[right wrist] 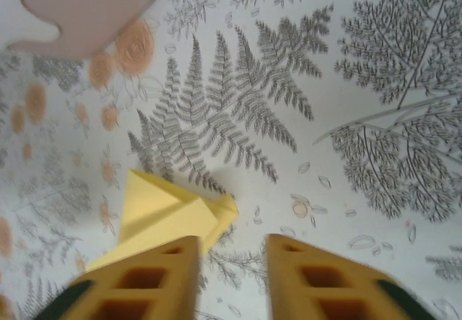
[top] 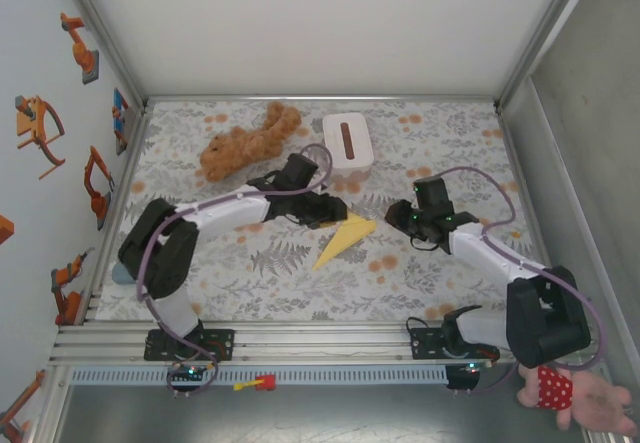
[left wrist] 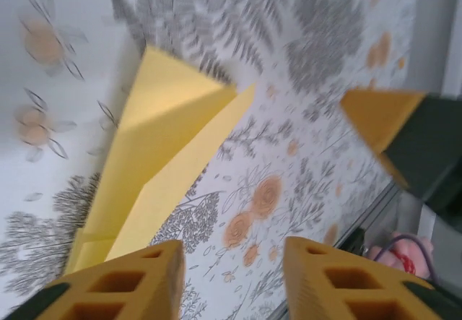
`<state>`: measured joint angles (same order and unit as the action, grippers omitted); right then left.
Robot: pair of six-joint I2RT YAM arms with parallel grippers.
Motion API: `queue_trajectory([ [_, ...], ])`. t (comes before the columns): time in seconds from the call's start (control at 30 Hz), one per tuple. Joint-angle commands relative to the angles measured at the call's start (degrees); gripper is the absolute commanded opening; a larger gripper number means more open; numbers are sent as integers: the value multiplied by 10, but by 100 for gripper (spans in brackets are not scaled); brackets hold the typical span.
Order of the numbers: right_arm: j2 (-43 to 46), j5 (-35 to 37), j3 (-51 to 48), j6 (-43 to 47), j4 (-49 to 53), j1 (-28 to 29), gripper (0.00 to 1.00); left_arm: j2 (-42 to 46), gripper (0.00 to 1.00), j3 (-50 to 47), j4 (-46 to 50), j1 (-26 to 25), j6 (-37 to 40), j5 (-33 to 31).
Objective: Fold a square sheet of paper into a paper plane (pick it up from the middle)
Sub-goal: Turn over the paper plane at the center of the table.
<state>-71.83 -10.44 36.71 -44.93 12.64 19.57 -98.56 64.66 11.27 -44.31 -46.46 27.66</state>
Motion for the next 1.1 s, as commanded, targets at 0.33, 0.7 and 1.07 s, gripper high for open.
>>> queue_trajectory([
  [0.33, -105, 195, 196, -91, 222, 210, 50, 197, 88, -127, 169, 115, 73, -226],
  [0.7, -252, 276, 332, -149, 307, 288, 62, 314, 96, -188, 192, 186, 97, -248],
  [1.07, -355, 293, 410, -197, 379, 320, 63, 343, 96, -203, 197, 205, 115, -244],
])
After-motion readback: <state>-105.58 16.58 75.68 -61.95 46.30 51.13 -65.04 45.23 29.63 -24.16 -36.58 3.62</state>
